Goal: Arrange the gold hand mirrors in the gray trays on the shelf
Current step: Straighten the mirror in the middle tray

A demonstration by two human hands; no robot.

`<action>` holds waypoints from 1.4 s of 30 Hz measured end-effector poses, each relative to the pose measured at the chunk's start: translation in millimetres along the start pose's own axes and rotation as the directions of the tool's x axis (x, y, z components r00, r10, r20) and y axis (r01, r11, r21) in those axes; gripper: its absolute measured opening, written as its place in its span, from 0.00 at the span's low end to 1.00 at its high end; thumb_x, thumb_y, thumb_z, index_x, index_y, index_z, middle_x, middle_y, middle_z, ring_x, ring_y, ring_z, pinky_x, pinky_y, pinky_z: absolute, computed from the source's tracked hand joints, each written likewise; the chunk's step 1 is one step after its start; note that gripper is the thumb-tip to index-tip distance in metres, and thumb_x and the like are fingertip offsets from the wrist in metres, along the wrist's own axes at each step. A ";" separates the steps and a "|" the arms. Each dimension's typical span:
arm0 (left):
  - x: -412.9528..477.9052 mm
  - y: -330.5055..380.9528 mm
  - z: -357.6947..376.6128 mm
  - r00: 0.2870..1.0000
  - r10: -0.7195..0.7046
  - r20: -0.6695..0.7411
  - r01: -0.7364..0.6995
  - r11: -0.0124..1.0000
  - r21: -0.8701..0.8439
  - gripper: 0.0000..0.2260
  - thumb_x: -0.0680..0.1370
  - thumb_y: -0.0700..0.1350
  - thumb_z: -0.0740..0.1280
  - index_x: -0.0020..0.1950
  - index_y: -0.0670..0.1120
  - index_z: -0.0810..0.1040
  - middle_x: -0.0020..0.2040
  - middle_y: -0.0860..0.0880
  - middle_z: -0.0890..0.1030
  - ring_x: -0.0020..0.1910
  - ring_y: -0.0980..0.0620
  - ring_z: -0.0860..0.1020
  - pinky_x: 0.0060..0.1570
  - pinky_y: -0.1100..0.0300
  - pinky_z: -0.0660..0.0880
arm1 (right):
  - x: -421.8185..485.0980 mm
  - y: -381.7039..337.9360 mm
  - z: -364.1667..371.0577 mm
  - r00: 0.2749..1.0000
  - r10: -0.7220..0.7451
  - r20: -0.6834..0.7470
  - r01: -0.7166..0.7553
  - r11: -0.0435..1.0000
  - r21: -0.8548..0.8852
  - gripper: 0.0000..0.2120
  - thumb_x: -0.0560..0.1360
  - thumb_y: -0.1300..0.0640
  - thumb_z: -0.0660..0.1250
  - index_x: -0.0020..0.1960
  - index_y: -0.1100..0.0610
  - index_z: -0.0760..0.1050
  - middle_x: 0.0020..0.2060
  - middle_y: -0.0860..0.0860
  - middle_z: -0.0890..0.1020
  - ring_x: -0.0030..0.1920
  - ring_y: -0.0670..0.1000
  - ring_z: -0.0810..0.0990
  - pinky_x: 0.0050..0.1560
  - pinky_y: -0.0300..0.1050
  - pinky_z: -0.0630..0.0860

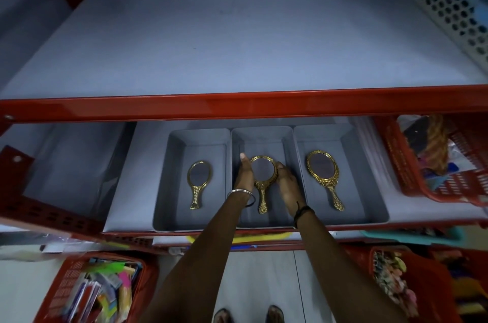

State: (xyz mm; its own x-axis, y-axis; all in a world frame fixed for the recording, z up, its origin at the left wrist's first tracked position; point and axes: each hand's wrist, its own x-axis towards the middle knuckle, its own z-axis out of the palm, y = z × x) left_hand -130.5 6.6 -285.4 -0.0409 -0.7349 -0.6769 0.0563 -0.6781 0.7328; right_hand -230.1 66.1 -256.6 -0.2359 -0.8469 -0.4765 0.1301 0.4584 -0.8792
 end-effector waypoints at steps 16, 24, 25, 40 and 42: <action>21.3 -17.8 -12.1 1.000 0.000 0.006 0.000 1.000 0.003 0.68 0.43 0.86 0.46 0.73 0.46 0.66 0.72 0.41 0.70 0.70 0.43 0.69 0.73 0.46 0.64 | 9.9 16.0 10.6 0.998 -0.069 -0.009 0.069 0.997 0.017 0.22 0.82 0.50 0.49 0.75 0.54 0.60 0.73 0.51 0.66 0.73 0.52 0.64 0.75 0.50 0.60; 3.9 -7.8 -13.4 0.999 0.029 0.020 -0.031 0.995 0.091 0.69 0.42 0.86 0.41 0.75 0.49 0.63 0.73 0.41 0.68 0.72 0.43 0.66 0.73 0.44 0.62 | 11.7 26.2 16.6 0.996 -0.063 0.062 0.048 0.973 0.227 0.25 0.81 0.45 0.47 0.74 0.56 0.59 0.71 0.56 0.69 0.70 0.54 0.68 0.53 0.34 0.71; 3.3 -7.5 -13.2 1.000 0.024 0.013 -0.025 0.995 0.092 0.69 0.42 0.86 0.41 0.74 0.50 0.64 0.73 0.41 0.68 0.72 0.43 0.67 0.73 0.44 0.62 | 11.2 26.2 16.0 0.995 -0.076 0.064 0.058 0.967 0.247 0.25 0.82 0.47 0.47 0.74 0.57 0.59 0.71 0.56 0.68 0.70 0.54 0.68 0.51 0.34 0.73; 13.9 -18.2 -9.0 1.000 0.022 -0.018 -0.020 0.995 0.096 0.66 0.43 0.86 0.42 0.71 0.49 0.70 0.69 0.41 0.73 0.68 0.42 0.72 0.71 0.45 0.67 | 16.6 31.8 9.9 0.991 -0.132 -0.016 0.132 0.965 0.227 0.20 0.82 0.52 0.48 0.69 0.59 0.67 0.66 0.57 0.74 0.64 0.53 0.73 0.56 0.40 0.73; 0.2 -10.2 -7.9 0.999 0.024 -0.024 -0.021 0.995 0.099 0.65 0.45 0.85 0.41 0.71 0.48 0.70 0.69 0.40 0.73 0.68 0.42 0.72 0.71 0.45 0.67 | 15.4 30.9 9.8 0.992 -0.127 -0.019 0.128 0.964 0.233 0.21 0.82 0.53 0.48 0.70 0.59 0.67 0.66 0.57 0.74 0.63 0.52 0.74 0.54 0.38 0.72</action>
State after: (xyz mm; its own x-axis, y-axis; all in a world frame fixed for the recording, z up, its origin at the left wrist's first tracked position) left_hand -123.3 13.4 -293.6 -0.0158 -0.7505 -0.6607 -0.0421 -0.6597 0.7504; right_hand -220.2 64.6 -291.1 -0.2688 -0.8931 -0.3608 0.3197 0.2706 -0.9081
